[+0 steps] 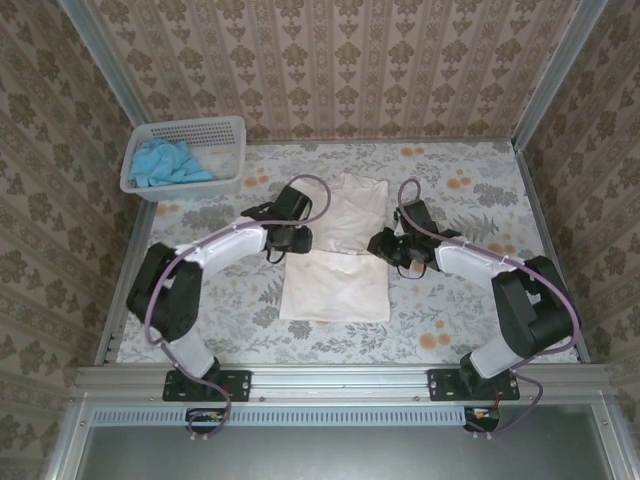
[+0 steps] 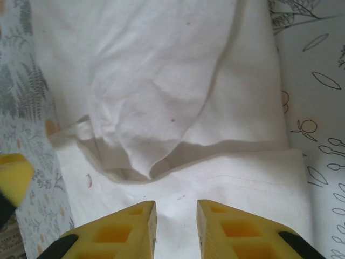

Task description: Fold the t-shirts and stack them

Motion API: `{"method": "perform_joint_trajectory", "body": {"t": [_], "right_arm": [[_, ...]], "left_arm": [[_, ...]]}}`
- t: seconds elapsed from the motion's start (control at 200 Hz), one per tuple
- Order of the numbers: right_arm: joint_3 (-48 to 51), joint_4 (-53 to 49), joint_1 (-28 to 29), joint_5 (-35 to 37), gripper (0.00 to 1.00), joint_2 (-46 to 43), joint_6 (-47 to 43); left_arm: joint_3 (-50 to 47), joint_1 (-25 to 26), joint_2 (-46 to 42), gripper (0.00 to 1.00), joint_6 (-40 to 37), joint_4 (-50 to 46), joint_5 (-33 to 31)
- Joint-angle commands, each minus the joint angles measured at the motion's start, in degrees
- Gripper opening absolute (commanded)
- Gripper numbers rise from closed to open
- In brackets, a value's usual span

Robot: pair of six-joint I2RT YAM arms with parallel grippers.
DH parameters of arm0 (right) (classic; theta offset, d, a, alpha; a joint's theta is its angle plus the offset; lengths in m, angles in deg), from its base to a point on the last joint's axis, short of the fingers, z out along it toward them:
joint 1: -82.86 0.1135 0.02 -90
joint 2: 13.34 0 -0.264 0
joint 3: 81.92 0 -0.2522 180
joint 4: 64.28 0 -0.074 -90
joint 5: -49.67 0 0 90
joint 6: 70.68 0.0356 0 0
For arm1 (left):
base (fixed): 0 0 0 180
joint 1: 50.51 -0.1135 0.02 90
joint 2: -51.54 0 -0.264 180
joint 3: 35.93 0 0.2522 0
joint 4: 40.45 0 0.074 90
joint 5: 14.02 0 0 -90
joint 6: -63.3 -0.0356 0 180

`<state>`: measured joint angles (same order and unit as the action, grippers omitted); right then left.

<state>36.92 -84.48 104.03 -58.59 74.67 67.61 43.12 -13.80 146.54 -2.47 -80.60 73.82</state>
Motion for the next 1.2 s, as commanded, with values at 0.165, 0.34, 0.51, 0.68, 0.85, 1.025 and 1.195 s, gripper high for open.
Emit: {"method": "perform_joint_trajectory", "body": {"t": [0.165, 0.34, 0.51, 0.68, 0.85, 1.025, 1.195], "right_arm": [[6.40, -9.47, 1.82, -1.07, 0.55, -11.76, -2.44], [13.92, -18.88, 3.91, -1.23, 0.66, -23.21, -3.05], [21.94, -17.01, 6.99, -3.60, 0.67, -28.21, 0.64], [23.59, -11.76, 11.33, -3.32, 0.65, -24.17, 3.09], [24.57, -7.28, 11.61, -2.07, 0.57, -21.78, 4.71], [23.85, -5.89, 11.70, -2.06, 0.43, -18.98, 4.42], [23.45, -5.95, 11.66, -0.55, 0.34, -18.57, 4.10]], "left_arm": [[-10.82, 1.75, -15.96, 0.46, 3.61, -3.54, 0.16], [-21.40, 4.56, -27.38, 0.48, 8.25, -9.77, 1.61], [-31.26, 4.83, -33.64, 0.49, 14.68, -5.83, 10.20], [-35.24, 4.86, -32.56, 0.47, 18.44, 0.33, 16.00], [-37.71, 4.53, -31.08, 0.43, 21.18, 4.33, 17.58], [-39.18, 4.03, -30.40, 0.38, 22.84, 5.50, 16.05], [-38.57, 3.93, -28.90, 0.38, 21.93, 4.98, 15.97]]}}
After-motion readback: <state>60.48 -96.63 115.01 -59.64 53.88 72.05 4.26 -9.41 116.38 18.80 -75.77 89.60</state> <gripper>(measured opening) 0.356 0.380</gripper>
